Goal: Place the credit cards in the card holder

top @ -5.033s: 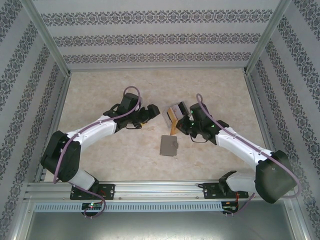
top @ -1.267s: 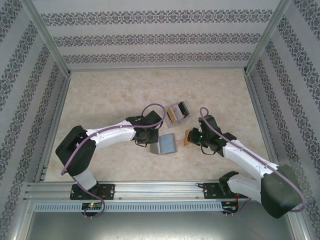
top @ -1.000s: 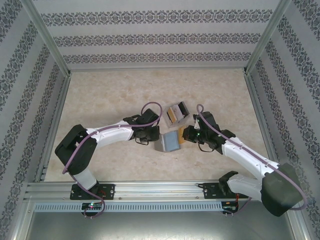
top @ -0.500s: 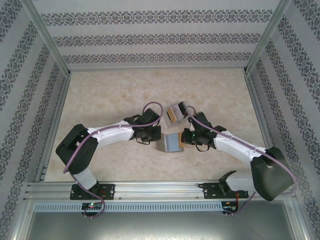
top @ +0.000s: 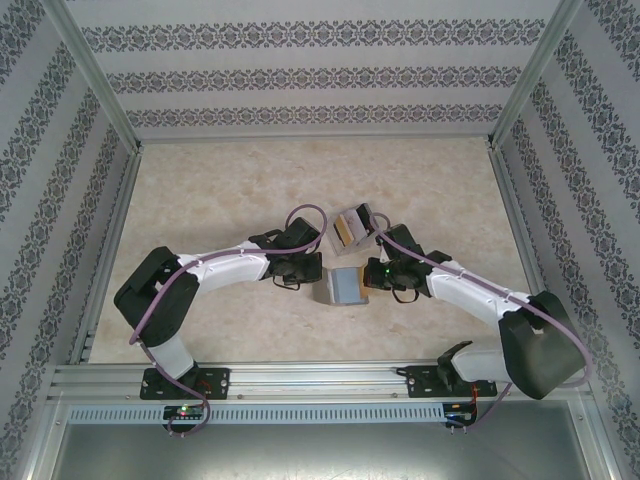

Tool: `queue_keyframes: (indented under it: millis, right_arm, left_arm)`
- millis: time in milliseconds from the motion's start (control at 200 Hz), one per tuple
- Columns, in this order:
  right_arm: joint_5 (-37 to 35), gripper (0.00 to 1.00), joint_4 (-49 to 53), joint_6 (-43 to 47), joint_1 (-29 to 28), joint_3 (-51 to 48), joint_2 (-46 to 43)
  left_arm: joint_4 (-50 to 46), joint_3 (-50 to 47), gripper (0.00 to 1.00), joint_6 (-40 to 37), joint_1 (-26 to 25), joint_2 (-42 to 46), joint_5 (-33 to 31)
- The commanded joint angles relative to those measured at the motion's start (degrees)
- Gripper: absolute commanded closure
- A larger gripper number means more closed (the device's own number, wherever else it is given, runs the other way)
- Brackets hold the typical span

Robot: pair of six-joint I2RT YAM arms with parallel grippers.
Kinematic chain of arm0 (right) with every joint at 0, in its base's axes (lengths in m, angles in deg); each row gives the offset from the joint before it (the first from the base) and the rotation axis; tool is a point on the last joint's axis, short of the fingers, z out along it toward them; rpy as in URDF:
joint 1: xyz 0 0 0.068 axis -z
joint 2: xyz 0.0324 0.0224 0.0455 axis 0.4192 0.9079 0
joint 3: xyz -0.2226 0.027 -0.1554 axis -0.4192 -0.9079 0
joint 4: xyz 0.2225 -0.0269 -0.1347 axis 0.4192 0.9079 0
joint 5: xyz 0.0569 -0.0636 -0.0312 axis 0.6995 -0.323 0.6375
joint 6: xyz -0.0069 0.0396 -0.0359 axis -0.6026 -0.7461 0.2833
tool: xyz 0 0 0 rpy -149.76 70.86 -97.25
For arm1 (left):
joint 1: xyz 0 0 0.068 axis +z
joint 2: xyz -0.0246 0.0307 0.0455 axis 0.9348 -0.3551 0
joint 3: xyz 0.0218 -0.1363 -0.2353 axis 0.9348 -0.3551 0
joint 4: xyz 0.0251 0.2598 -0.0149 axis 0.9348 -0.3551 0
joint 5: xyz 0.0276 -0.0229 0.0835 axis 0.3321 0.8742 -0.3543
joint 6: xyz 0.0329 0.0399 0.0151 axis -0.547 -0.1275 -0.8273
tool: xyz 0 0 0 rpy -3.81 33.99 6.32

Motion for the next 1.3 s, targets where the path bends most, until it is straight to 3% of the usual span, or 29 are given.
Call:
queue_keyframes:
  millis: [0, 270, 400, 585, 914, 1034, 1169, 1294]
  right_arm:
    - [-0.01, 0.98, -0.52, 1.32, 0.35, -0.75, 0.75]
    - [2.67, 0.98, -6.19, -2.04, -2.28, -0.55, 3.76]
    - [1.84, 0.98, -4.96, -2.38, -3.13, 0.90, 2.21]
    - [-4.72, 0.97, 2.41, -1.39, -3.01, 3.42, -1.06]
    - [-1.11, 0.95, 0.44, -3.48, -4.53, 4.18, -4.82]
    - [4.84, 0.96, -3.74, -5.59, -5.19, 4.19, -1.08]
    - [5.10, 0.97, -7.74, -8.19, -7.70, 3.48, 3.80]
    - [1.00, 0.97, -7.35, -9.40, -7.93, 2.39, 6.57]
  left_arm:
    - [0.47, 0.62, 1.00, -0.16, 0.31, -1.53, 1.02]
    - [2.16, 0.07, 1.00, 0.36, 0.31, -2.40, 1.90]
    - [2.20, 0.01, 1.00, 0.36, 0.31, -2.44, 2.00]
    - [2.21, -0.16, 0.99, 0.44, 0.31, -2.28, 1.73]
    - [3.00, -0.77, 0.97, 0.77, 0.31, -2.25, 1.35]
    - [3.21, -1.09, 0.95, 1.00, 0.31, -2.09, 0.89]
    - [2.73, -0.84, 0.90, 1.10, 0.31, -2.01, 0.33]
    - [0.14, -0.62, 0.82, 0.99, 0.31, -0.83, -1.10]
